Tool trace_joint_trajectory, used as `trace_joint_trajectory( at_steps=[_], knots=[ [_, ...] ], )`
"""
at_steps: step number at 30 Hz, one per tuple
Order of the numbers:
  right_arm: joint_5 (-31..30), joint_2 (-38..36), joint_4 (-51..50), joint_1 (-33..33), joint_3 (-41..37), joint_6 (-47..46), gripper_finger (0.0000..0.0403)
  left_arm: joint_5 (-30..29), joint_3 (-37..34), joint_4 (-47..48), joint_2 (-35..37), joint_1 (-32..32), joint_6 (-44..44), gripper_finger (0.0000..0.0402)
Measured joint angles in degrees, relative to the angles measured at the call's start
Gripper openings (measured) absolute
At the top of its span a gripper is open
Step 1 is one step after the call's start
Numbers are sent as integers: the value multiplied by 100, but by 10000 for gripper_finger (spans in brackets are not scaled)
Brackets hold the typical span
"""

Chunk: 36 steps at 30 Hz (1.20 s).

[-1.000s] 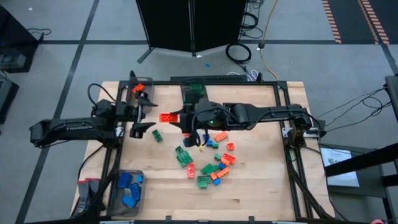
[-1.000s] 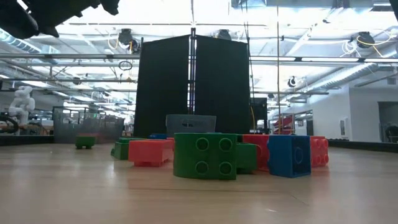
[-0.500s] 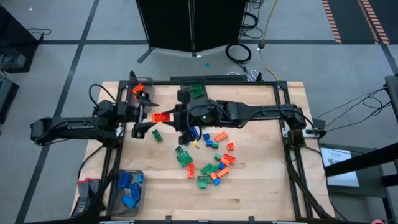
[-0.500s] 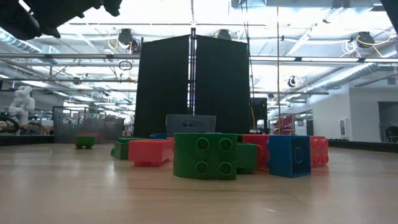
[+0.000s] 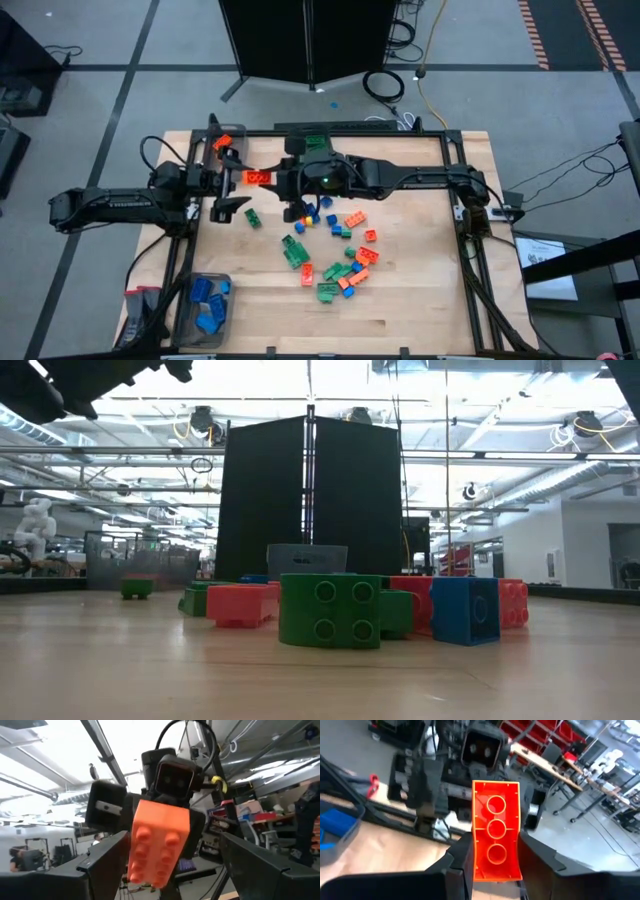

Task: Sort blocks
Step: Put the orange game piece into the top left black transparent bin

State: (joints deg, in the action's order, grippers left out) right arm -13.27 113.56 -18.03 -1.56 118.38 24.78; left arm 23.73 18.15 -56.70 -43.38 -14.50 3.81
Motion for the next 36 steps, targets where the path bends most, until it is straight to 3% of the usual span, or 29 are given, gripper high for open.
trace_joint_trajectory(
  at_steps=[11, 25, 36],
  knots=[
    [189, -4, -100, 7, 3, -41, 108, -13, 0, 2, -2, 2, 210, 300],
    [316, -11, -319, 11, 5, -243, 108, -153, 0, 4, -2, 2, 418, 199],
    [545, -20, -336, 15, 8, -328, 109, -151, 0, 4, 0, 2, 472, 144]
  ],
)
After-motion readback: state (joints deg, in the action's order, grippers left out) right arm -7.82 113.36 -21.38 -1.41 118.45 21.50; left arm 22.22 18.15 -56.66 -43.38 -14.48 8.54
